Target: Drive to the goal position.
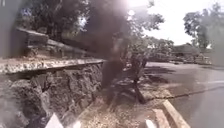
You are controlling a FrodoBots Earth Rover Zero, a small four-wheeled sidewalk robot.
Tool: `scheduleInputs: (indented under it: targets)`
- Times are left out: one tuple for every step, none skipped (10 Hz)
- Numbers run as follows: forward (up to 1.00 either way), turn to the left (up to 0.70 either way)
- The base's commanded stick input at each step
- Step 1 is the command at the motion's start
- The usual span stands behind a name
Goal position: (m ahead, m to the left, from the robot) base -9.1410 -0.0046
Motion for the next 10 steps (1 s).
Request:
scheduleInputs:
  targets:
    - [0.00,-0.85]
    - [0.00,-0.85]
    - [0.00,-0.85]
    - [0.00,-0.85]
    - [0.00,-0.85]
    - [0.00,-0.85]
    - [0.00,-0.85]
    - [0.00,-0.85]
    - [0.00,-0.85]
    - [0.00,-0.85]
